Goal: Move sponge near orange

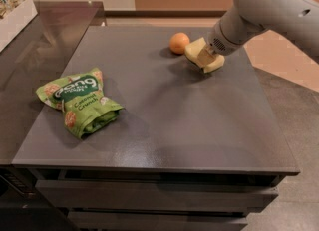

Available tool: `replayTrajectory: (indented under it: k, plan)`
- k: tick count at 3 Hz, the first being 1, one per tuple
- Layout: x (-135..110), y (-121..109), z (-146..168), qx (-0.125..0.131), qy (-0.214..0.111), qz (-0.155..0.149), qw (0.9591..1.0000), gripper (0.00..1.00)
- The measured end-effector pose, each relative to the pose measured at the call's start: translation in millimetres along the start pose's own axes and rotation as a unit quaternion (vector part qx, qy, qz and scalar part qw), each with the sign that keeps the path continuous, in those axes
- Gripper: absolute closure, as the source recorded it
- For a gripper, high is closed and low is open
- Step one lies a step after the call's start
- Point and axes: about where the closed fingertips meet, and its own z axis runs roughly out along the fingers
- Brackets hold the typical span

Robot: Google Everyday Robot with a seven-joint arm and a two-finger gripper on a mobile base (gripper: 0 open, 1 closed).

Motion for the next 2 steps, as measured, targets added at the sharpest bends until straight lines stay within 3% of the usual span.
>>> replayTrajectory:
  k: [2]
  plan:
    - [-0.7, 2.4, 2.4, -0.002, 0.001, -0.002, 1.0000, 0.12]
